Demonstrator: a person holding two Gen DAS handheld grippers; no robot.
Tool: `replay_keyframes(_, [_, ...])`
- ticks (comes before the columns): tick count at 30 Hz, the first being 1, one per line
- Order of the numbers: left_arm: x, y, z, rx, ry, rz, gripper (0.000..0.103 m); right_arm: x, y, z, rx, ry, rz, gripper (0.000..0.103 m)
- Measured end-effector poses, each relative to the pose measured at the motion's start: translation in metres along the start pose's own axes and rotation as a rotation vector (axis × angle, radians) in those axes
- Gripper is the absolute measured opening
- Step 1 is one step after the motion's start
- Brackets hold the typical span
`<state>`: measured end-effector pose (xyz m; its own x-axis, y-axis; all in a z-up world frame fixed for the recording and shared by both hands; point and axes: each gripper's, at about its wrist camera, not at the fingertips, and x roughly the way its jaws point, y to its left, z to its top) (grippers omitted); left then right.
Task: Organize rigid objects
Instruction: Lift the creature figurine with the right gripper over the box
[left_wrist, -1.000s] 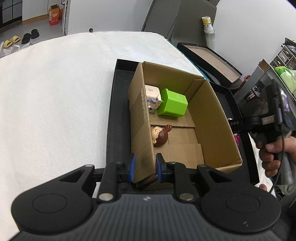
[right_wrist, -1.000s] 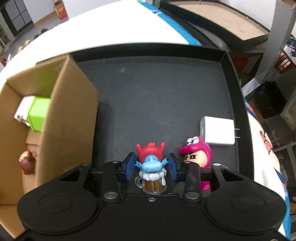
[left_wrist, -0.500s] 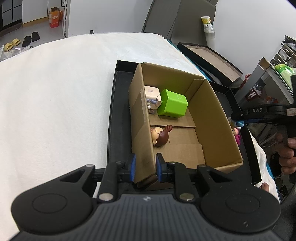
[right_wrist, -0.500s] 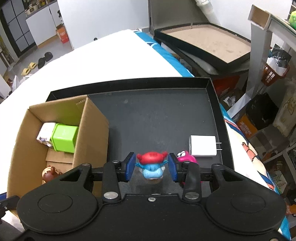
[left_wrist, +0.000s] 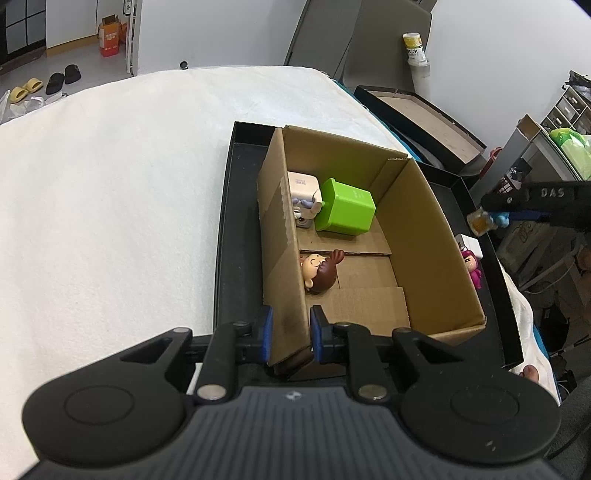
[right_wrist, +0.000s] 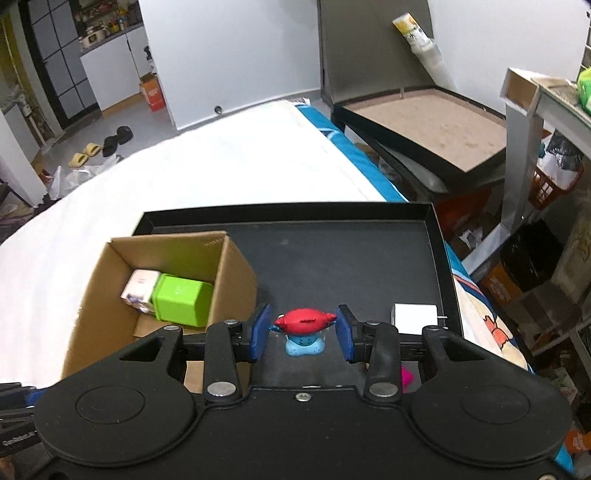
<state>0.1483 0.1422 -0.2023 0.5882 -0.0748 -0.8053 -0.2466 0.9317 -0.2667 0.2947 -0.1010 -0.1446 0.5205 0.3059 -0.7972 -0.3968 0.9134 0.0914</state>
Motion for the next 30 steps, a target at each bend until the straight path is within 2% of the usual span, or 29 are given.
replay_keyframes(13, [-0.002,-0.004,0.000,0.019,-0.002,-0.008,0.020,-0.018,0.041,0.012,-0.100,-0.070,0.085,0.038])
replay_keyframes(30, [0.001,-0.004,0.001,0.015,0.006,-0.017,0.020,0.011,0.073,0.020,-0.171,-0.069,0.119,0.038])
